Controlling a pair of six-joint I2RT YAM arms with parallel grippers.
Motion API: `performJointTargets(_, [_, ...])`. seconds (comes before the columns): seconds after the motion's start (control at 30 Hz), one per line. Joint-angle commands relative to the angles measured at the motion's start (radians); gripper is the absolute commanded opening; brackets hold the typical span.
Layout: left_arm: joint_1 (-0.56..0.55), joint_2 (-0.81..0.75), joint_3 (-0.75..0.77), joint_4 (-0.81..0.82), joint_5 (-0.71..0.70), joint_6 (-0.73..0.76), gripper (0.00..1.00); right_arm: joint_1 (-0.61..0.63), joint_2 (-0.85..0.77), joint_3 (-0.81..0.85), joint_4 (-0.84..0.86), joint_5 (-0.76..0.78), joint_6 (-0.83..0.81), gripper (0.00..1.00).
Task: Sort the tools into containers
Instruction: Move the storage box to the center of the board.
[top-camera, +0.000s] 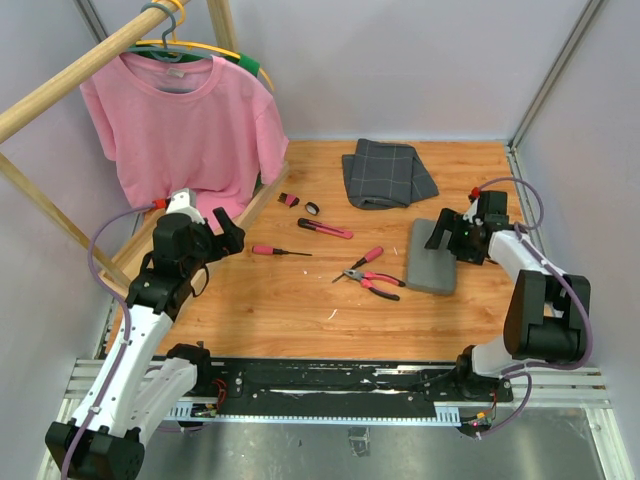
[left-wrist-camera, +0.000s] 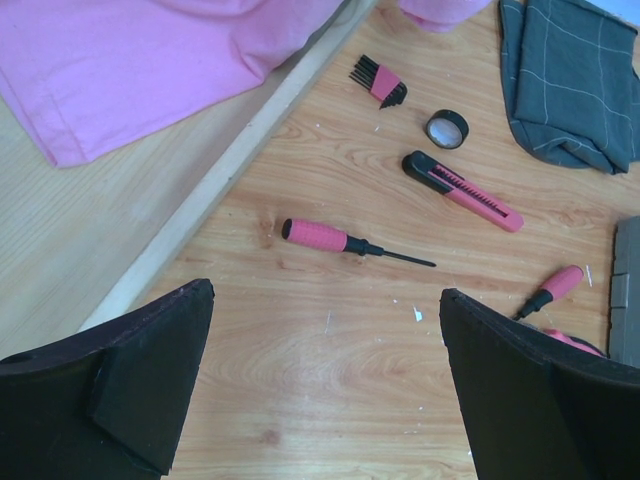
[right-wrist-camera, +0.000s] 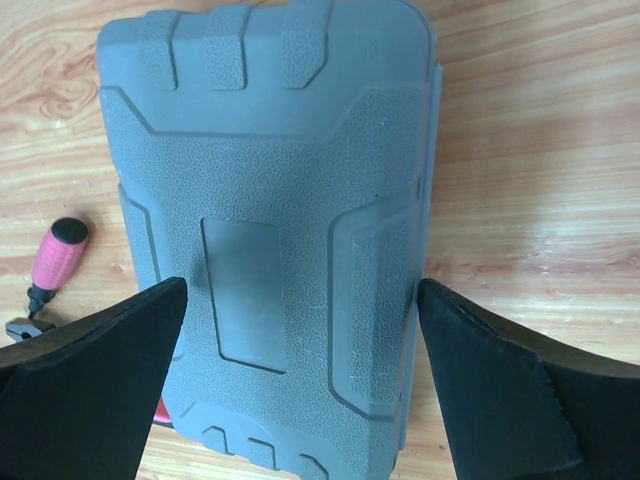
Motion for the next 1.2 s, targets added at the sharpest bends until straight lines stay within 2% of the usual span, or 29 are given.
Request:
performJointTargets(0.0, [0.011, 0.000, 0.006, 0.009, 0.016, 0.004, 0.99, 0.073, 0.006, -0.015, -0.039, 0.040, -0.034, 1.00])
performJointTargets(0.23, [0.011, 0.008, 0.007, 0.009, 0.020, 0.004, 0.99, 0.192, -0.009, -0.050, -0.058, 0.119, -0.010, 0.99])
performJointTargets(0.73, [0.011, 0.008, 0.006, 0.011, 0.023, 0.006, 0.99, 0.478, -0.134, -0.147, -0.010, 0.260, 0.398, 0.98])
performJointTargets(0.93, [0.011, 0.012, 0.006, 0.010, 0.026, 0.005, 0.99, 0.592, -0.081, -0.129, 0.052, 0.308, 0.520, 0.98])
performJointTargets(1.17, [0.011, 0.015, 0.006, 0.010, 0.027, 0.005, 0.99, 0.734, 0.037, -0.007, 0.041, 0.380, 0.585, 0.97])
